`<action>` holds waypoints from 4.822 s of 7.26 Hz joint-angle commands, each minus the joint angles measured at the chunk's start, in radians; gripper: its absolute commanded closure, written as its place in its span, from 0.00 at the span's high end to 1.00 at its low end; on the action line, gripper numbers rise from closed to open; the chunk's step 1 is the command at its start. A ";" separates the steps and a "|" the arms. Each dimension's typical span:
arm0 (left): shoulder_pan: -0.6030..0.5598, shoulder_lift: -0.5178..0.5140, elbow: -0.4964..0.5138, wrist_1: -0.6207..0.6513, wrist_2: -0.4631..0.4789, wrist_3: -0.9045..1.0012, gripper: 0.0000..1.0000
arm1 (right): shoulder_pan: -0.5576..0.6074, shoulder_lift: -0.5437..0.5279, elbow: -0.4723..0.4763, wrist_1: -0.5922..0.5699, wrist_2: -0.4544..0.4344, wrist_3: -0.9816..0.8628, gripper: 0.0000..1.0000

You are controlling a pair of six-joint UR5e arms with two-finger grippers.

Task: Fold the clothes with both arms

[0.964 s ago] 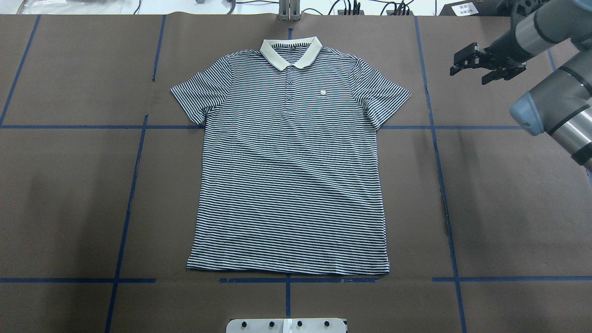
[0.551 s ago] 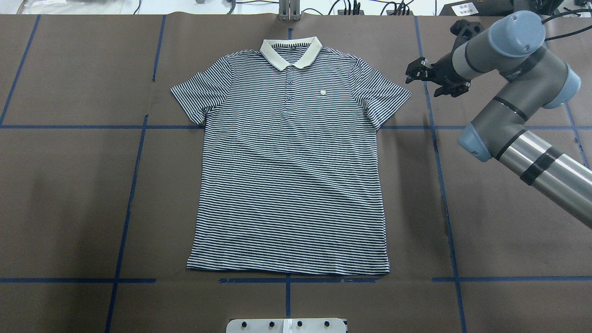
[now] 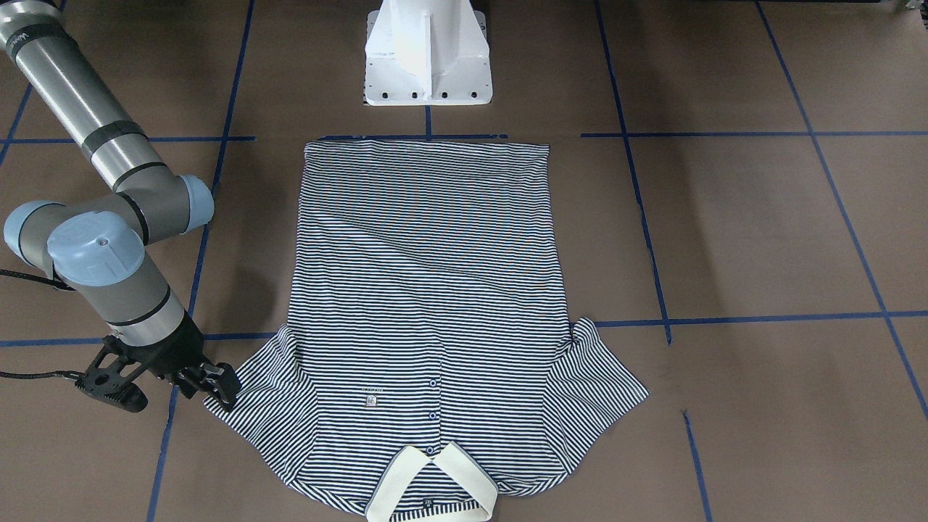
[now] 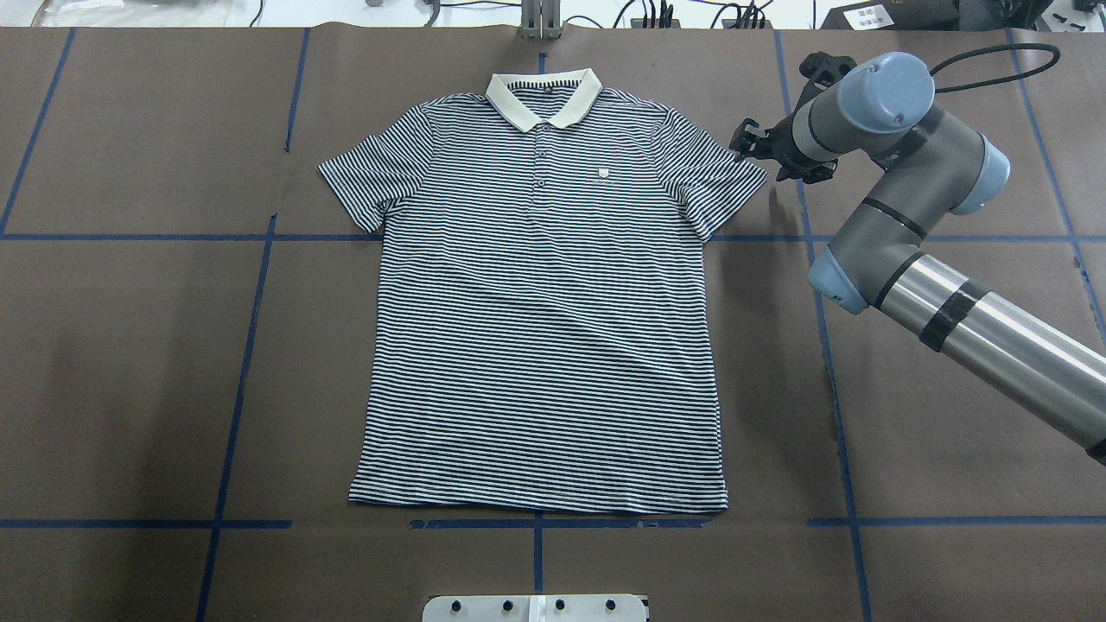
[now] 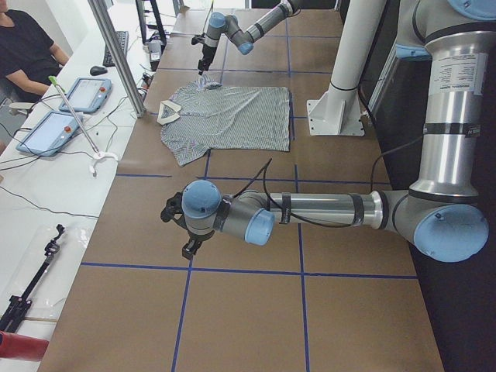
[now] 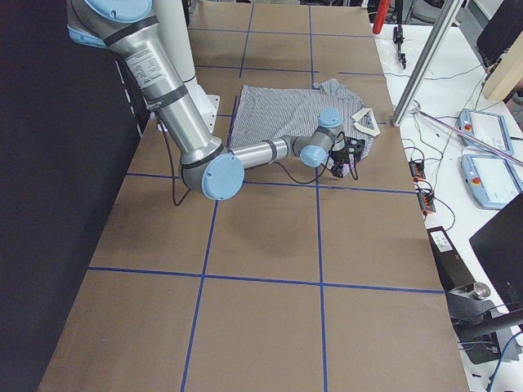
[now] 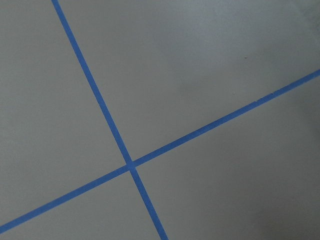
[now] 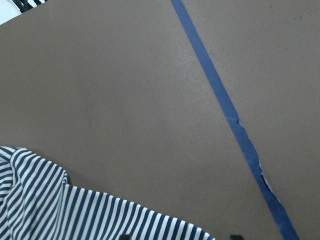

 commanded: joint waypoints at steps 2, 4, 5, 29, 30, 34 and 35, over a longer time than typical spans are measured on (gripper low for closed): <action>0.000 0.005 0.000 -0.012 -0.008 0.000 1.00 | -0.013 -0.002 -0.018 0.001 -0.019 -0.001 0.64; 0.000 0.005 0.000 -0.014 -0.010 0.000 1.00 | -0.015 0.000 -0.018 -0.002 -0.025 0.000 0.15; -0.002 0.005 -0.002 -0.014 -0.010 0.000 1.00 | -0.015 -0.002 -0.018 -0.002 -0.025 -0.003 0.00; 0.663 -0.659 0.489 -0.424 0.598 -1.204 0.61 | 0.074 0.000 0.267 -0.153 0.184 -0.038 1.00; 0.666 -0.657 0.497 -0.425 0.598 -1.201 0.60 | 0.074 -0.019 0.284 -0.153 0.184 -0.041 1.00; 0.676 -0.662 0.508 -0.425 0.598 -1.199 0.59 | 0.080 -0.068 0.324 -0.153 0.194 -0.042 1.00; 0.678 -0.663 0.517 -0.425 0.598 -1.199 0.57 | 0.082 -0.072 0.324 -0.153 0.194 -0.042 1.00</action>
